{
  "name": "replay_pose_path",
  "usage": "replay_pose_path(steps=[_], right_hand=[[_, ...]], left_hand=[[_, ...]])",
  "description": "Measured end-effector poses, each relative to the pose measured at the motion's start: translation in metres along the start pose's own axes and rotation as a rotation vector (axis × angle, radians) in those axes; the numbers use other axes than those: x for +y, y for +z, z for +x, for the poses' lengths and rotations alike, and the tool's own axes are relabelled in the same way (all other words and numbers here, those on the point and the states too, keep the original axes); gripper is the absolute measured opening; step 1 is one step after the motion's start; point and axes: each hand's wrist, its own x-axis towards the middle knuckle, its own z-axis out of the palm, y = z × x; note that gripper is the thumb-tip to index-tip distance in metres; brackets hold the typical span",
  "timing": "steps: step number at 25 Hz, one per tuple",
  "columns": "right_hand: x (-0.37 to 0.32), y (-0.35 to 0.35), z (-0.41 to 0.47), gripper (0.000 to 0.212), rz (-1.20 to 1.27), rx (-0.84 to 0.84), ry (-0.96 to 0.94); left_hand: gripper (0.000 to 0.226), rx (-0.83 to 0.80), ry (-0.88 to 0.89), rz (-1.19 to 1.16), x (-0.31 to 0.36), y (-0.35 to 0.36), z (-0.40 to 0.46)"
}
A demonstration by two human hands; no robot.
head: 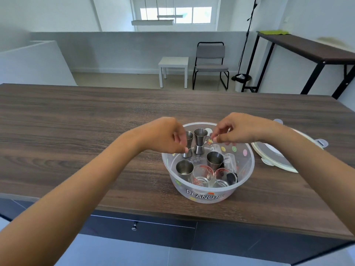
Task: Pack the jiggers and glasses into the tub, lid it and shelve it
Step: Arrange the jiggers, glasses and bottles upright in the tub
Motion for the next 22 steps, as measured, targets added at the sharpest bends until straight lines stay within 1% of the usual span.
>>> replay_pose_path(steps=[2, 3, 5, 9, 11, 15, 19, 22], right_hand=[[0.001, -0.001, -0.005, 0.018, 0.058, -0.158, 0.058], [0.0, 0.003, -0.005, 0.019, 0.059, -0.191, 0.085], [-0.001, 0.013, -0.002, 0.018, 0.044, -0.188, 0.119], [0.002, 0.022, 0.006, 0.005, 0.127, -0.032, 0.17], [0.004, 0.024, 0.009, 0.01, 0.182, 0.067, 0.22], [0.002, 0.027, 0.018, 0.008, 0.268, 0.202, 0.318], [0.002, 0.03, 0.029, 0.014, 0.231, 0.309, 0.407], [0.005, 0.031, 0.037, 0.013, 0.183, 0.322, 0.425]], left_hand=[[0.023, -0.147, -0.022, 0.029, 0.006, -0.003, -0.005], [0.024, -0.176, -0.033, 0.07, 0.009, -0.001, -0.005], [0.019, -0.179, -0.047, 0.095, 0.012, 0.006, -0.003], [0.013, -0.095, -0.08, 0.152, 0.008, 0.014, 0.006], [0.007, -0.025, -0.111, 0.219, 0.004, 0.013, 0.014], [0.026, 0.086, -0.217, 0.251, -0.002, 0.014, 0.026], [0.019, 0.171, -0.265, 0.282, -0.003, 0.023, 0.036], [0.019, 0.239, -0.257, 0.292, -0.003, 0.027, 0.036]])
